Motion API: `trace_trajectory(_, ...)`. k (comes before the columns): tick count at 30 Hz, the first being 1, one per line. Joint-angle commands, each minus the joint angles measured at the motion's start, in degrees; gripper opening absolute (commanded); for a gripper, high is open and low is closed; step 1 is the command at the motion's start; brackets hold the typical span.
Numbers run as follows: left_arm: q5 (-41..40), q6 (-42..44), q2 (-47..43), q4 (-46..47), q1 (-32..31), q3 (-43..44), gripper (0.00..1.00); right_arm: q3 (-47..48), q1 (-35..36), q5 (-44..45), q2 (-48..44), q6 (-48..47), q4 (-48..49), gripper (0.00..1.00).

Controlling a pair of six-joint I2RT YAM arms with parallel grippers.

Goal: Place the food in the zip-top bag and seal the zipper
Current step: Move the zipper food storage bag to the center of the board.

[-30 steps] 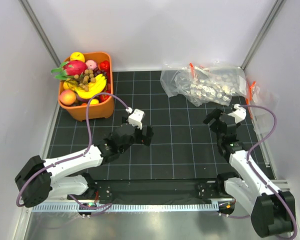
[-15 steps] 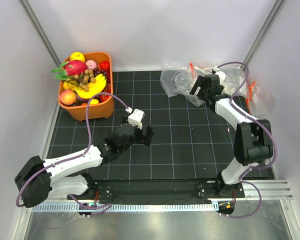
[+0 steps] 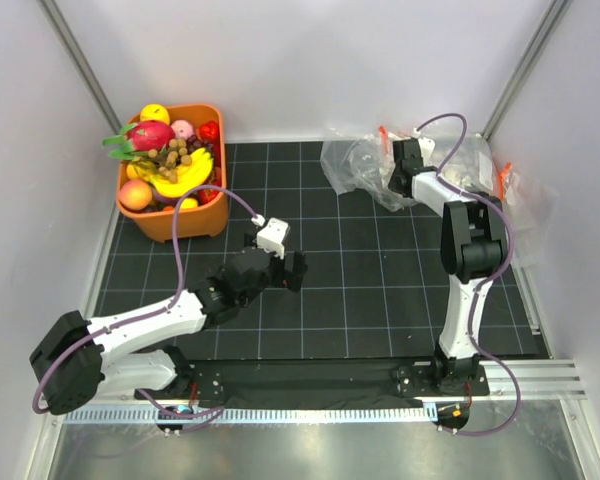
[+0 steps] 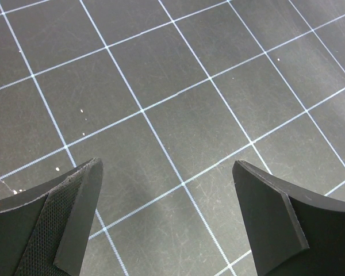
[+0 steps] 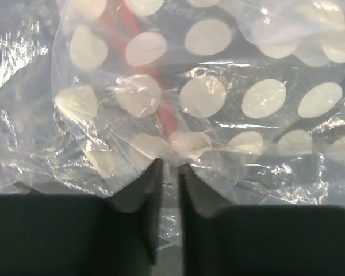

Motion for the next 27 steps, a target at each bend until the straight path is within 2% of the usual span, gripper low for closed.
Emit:
trace_trajectory(1, -0.46, -0.52, -0.23, 1.90, 0.00, 1.10, 1.00, 0.31, 0.16, 2.71, -3.70, -1.66, -0.75, 0.17)
trace_trajectory(3, -0.29, -0.52, -0.23, 1.90, 0.00, 1.19, 1.00, -3.55, 1.13, 3.14, -8.16, -2.71, 1.19, 0.01)
trace_trajectory(7, -0.02, -0.52, 0.03, 1.81, 0.00, 1.27, 1.00, -10.06, 4.64, 2.36, -16.18, -4.91, 0.75, 0.01)
trace_trajectory(12, -0.28, -0.70, 0.03, 1.72, 0.00, 1.36, 1.00, -23.13, 15.07, 0.25, -28.39, -8.60, -0.47, 0.01)
trace_trajectory(16, -1.34, -1.05, -0.23, 1.46, 0.00, 1.27, 1.00, -33.79, 18.79, -4.58, -41.81, -7.74, -1.70, 0.01)
trace_trajectory(18, -2.13, -1.40, -0.15, 1.20, 0.00, 1.27, 1.00, -39.05, 18.80, -4.50, -46.40, -5.80, -4.33, 0.05)
trace_trajectory(19, -2.92, -1.58, -0.15, 1.02, 0.00, 1.45, 1.00, -40.56, 18.80, -3.54, -48.34, -5.01, -5.73, 0.12)
trace_trajectory(20, -3.36, -1.84, -0.23, 0.76, 0.00, 1.45, 1.00, -41.97, 18.80, -0.23, -52.54, -4.14, -7.92, 0.34)
trace_trajectory(21, -3.89, -1.93, -0.15, 0.67, 0.00, 1.45, 1.00, -44.07, 18.80, 1.98, -54.40, -1.78, -8.90, 0.85)
trace_trajectory(22, -4.24, -2.19, -0.15, 0.49, 0.00, 1.45, 1.00, -44.79, 18.80, 5.05, -56.42, -0.54, -10.04, 0.99)
trace_trajectory(23, -5.11, -2.54, -0.06, 0.41, 0.00, 1.45, 1.00, -45.32, 18.80, 8.13, -59.40, 0.35, -11.27, 1.00)
trace_trajectory(27, -5.91, -2.72, 0.12, 0.14, 0.00, 1.62, 1.00, -43.84, 18.62, 9.48, -61.81, 0.36, -11.99, 1.00)
